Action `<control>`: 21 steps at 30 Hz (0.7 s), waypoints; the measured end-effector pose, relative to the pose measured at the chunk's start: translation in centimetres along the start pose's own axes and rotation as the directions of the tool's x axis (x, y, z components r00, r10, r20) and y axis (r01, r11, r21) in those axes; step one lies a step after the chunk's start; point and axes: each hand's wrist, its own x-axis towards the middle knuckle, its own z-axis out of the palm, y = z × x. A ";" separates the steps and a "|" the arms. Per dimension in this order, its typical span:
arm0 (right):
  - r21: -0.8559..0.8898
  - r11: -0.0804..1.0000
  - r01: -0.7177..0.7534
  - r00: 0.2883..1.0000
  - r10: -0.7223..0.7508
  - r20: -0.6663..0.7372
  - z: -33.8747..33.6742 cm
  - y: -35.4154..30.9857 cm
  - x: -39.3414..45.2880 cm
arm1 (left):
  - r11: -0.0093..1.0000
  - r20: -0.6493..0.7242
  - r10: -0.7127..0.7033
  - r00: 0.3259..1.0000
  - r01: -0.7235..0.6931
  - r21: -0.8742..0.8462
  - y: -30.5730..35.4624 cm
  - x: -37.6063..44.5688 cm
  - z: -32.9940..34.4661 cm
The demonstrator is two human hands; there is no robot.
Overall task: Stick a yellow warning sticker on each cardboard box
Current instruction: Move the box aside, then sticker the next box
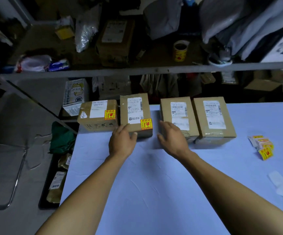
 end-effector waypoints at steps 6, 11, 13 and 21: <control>-0.106 0.990 -0.094 0.994 0.087 -0.066 -2.4 2.4 -5.5 | 0.953 0.096 0.273 0.957 -0.283 0.113 3.7 -1.6 1.0; -0.139 0.980 -0.141 0.988 0.131 -0.081 -4.4 5.4 -6.9 | 0.912 0.165 0.324 0.931 -0.354 0.207 6.7 -2.4 2.9; -0.168 0.978 -0.121 0.991 0.110 -0.076 -4.9 6.6 -6.3 | 0.896 0.184 0.331 0.926 -0.369 0.247 7.9 -2.5 3.5; -0.336 0.940 0.053 0.998 -0.065 -0.024 -5.9 10.9 -0.8 | 0.885 0.233 0.246 0.941 -0.316 0.342 10.5 0.0 5.9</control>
